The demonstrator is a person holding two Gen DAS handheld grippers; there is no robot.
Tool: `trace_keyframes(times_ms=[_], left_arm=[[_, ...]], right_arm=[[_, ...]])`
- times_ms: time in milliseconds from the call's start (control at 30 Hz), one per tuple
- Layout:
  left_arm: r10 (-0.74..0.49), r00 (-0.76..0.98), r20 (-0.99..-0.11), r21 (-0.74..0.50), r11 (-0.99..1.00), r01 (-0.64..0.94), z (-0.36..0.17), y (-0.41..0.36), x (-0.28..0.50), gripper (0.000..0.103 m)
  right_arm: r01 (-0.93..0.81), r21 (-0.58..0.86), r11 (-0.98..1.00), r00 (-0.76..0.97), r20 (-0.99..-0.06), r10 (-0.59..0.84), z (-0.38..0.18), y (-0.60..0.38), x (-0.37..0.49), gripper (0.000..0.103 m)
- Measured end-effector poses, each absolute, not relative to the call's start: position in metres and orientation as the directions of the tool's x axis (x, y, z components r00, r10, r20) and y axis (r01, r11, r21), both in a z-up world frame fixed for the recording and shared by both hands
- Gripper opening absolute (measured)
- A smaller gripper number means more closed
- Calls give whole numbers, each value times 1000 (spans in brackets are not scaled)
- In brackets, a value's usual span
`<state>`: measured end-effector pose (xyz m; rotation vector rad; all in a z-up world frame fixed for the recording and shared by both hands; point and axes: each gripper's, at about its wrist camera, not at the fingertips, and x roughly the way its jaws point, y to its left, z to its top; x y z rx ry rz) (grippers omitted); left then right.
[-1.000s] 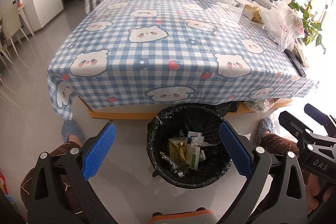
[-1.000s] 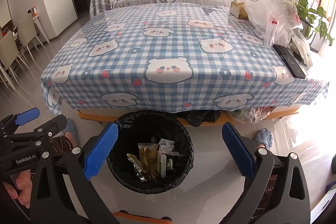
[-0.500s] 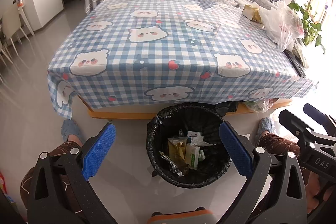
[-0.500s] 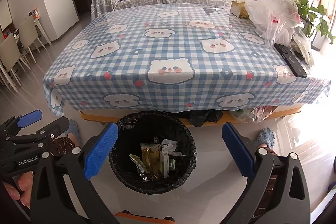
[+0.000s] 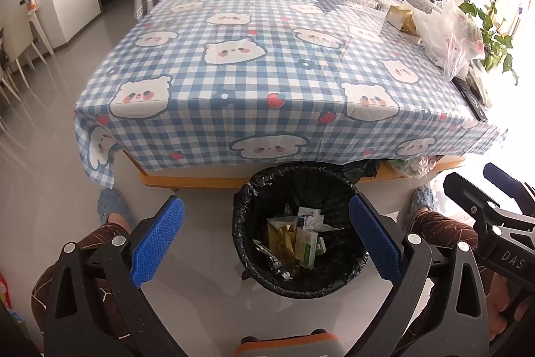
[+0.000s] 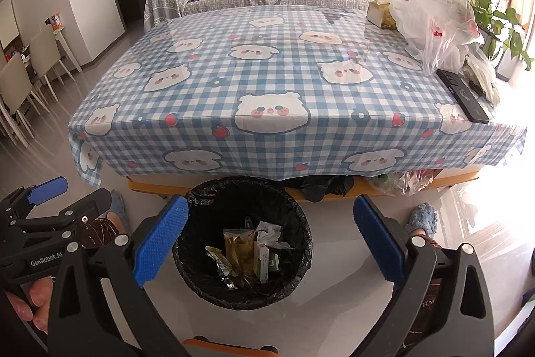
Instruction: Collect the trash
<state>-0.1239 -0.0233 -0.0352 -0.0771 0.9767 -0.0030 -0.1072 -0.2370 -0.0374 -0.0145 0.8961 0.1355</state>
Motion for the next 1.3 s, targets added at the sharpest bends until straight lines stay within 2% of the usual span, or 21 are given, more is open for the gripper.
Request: trace_keyframes(times_ms=[1300], left_arm=[[-52,551,-833,-73,997,-16,-37,-27,-121,94]], right_arm=[[-123,44,991,617,-779,111,-38,-238,-105,95]])
